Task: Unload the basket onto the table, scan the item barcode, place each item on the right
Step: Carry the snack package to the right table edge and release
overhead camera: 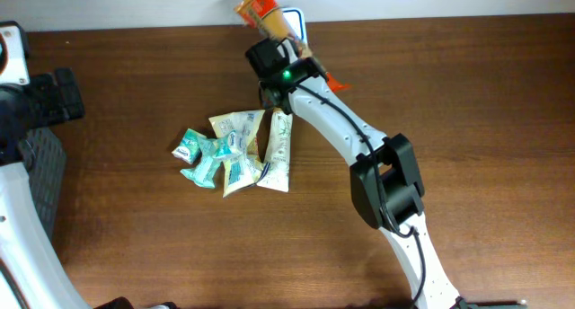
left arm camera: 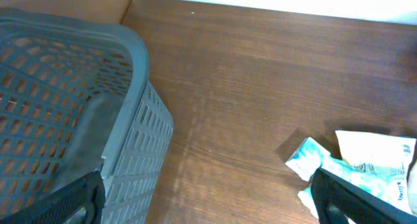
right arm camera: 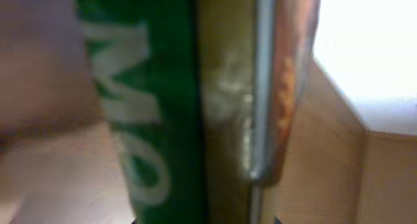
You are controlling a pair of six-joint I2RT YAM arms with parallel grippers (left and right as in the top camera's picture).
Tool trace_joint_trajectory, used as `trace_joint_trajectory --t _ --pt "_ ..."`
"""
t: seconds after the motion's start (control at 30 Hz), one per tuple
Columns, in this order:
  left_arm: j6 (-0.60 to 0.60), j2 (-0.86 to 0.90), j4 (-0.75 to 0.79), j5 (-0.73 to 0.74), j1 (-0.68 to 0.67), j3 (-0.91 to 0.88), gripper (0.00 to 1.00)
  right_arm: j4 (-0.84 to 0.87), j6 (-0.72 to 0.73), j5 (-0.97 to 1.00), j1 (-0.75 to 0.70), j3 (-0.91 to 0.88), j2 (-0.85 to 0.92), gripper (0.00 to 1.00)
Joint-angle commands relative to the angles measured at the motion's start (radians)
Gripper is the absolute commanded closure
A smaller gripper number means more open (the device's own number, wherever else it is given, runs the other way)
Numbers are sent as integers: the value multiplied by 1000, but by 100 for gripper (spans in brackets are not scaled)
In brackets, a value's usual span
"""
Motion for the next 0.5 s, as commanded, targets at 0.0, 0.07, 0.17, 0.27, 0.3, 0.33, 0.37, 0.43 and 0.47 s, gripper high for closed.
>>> trace_joint_trajectory --t 0.0,0.07,0.17,0.27,0.3,0.33,0.37,0.43,0.47 --pt "12 2 2 11 7 2 1 -72 93 -188 -5 27 -219 96" --pt "13 2 2 11 7 2 1 -180 126 -366 -29 27 -317 96" --pt "13 2 2 11 7 2 1 -346 204 -613 -122 27 -452 96" --pt "13 2 2 11 7 2 1 -513 256 -651 -290 26 -493 96" --pt "13 2 2 11 7 2 1 -563 256 -650 -375 14 -483 96" --pt "13 2 2 11 7 2 1 -578 256 -650 -419 4 -473 96" --pt "12 2 2 11 7 2 1 -584 256 -647 -466 -11 -462 96" --pt "13 2 2 11 7 2 1 -565 256 -647 -570 -79 -438 96" --pt "13 2 2 11 7 2 1 -544 252 -647 -614 -130 -426 96"
